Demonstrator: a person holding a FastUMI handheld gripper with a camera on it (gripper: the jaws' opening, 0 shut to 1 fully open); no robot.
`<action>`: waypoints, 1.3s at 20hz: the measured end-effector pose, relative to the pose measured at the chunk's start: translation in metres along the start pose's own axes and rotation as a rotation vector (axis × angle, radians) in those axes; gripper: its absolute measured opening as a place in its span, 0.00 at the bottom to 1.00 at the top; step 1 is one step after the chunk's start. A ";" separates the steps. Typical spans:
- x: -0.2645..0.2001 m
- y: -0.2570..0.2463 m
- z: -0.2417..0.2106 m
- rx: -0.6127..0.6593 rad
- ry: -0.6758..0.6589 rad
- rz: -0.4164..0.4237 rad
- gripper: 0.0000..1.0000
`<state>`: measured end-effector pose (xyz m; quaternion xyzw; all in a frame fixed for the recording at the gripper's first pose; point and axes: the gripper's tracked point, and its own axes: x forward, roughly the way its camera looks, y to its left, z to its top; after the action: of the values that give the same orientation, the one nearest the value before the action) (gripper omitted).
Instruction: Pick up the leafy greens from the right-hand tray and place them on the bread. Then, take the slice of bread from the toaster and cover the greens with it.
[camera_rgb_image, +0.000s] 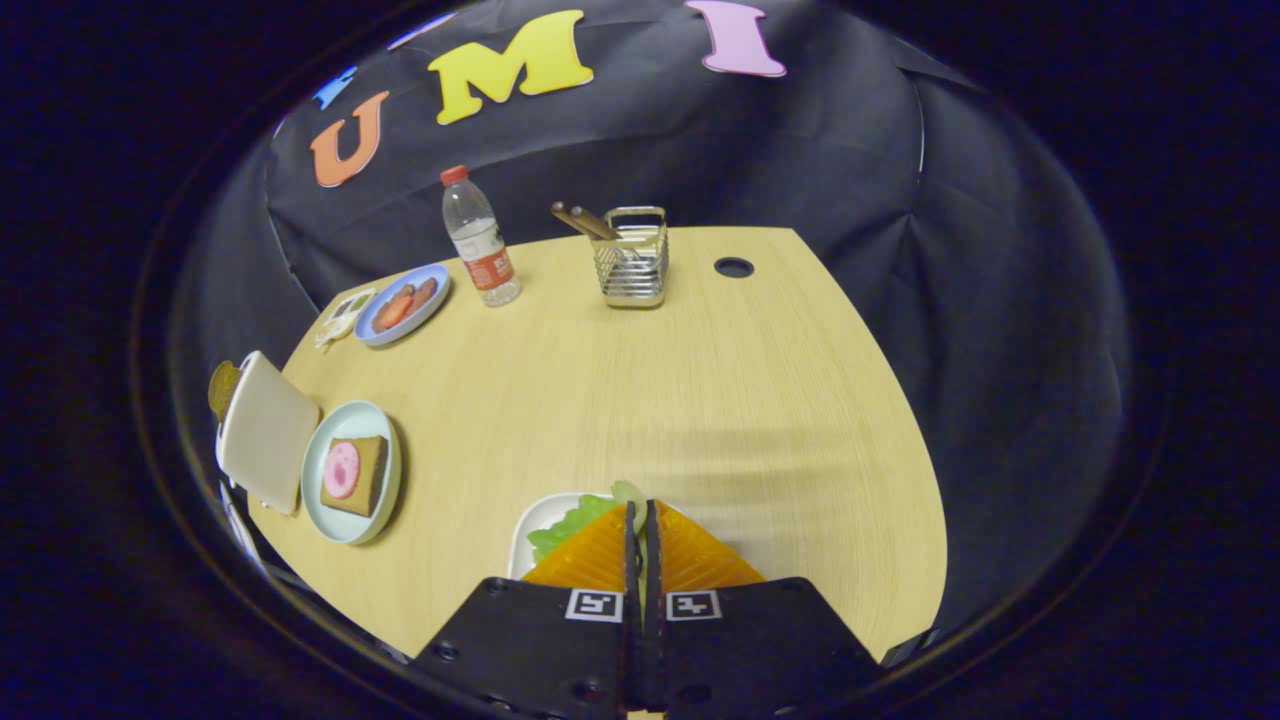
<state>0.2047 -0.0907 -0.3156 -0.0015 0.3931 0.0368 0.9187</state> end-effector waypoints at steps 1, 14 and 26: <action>-0.008 0.007 0.003 -0.005 -0.013 -0.004 0.01; -0.092 0.167 0.024 -0.092 -0.116 0.045 0.01; -0.065 0.353 0.004 -0.145 -0.057 0.193 0.01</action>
<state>0.1388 0.2571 -0.2567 -0.0292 0.3614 0.1533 0.9192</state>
